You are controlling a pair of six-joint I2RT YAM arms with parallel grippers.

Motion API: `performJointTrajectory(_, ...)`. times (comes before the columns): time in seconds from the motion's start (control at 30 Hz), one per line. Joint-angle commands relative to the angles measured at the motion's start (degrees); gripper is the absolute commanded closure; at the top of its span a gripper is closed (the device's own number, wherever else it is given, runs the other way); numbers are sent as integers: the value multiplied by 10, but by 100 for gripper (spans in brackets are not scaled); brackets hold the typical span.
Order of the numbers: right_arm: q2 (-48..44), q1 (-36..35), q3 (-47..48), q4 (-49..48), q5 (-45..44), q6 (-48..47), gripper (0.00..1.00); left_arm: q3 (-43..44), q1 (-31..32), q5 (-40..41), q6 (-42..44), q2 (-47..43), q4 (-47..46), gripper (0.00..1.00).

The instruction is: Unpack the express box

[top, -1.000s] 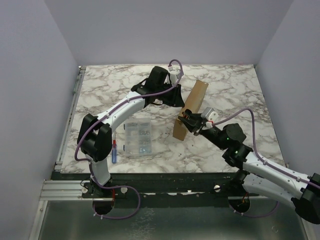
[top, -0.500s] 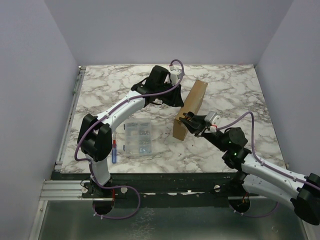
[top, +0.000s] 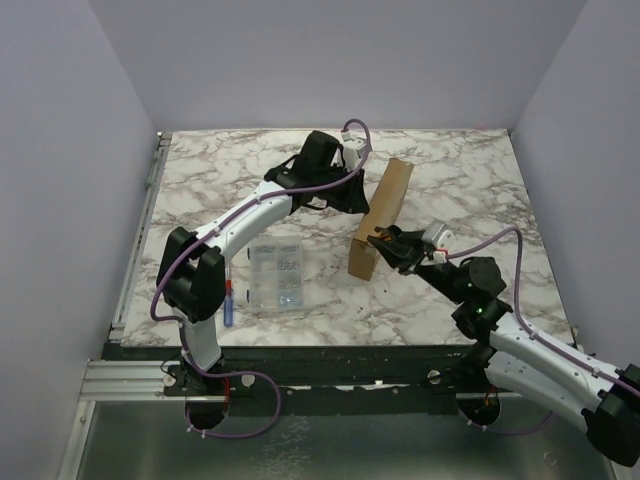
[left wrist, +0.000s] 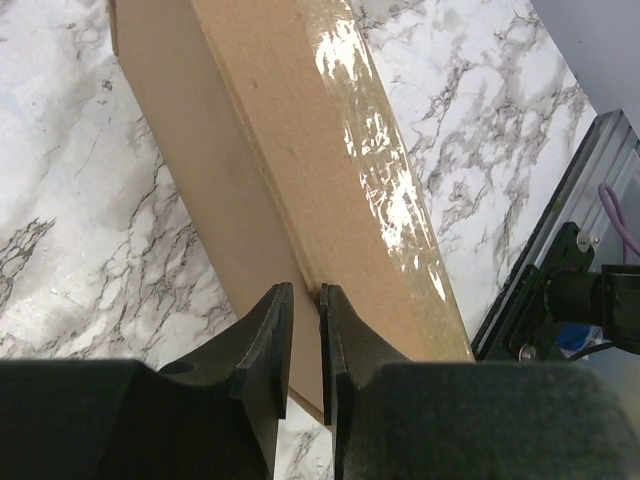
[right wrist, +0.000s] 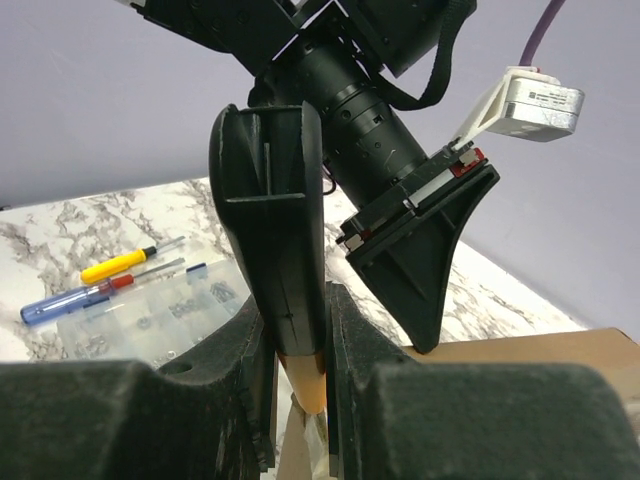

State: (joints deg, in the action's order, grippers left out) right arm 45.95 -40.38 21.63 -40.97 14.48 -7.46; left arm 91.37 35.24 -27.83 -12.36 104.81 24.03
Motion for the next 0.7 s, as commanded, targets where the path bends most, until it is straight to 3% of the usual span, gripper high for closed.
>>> performJointTrajectory(0.0,-30,8,-12,37,16,18,99,-18,-9,85,39,47,68,79)
performJointTrajectory(0.13,2,23,-35,-13,26,47,99,-16,-6,75,36,43,67,79)
performJointTrajectory(0.2,12,23,-42,-37,22,62,99,-11,-6,67,28,32,68,73)
performJointTrajectory(0.37,15,23,-29,-22,0,73,99,-43,-19,127,-2,-71,40,33)
performJointTrajectory(0.5,3,23,-19,7,-28,71,100,-162,-57,171,-43,-204,-37,16)
performJointTrajectory(0.67,16,23,6,29,-46,63,99,-398,-56,195,-104,-382,-222,8)
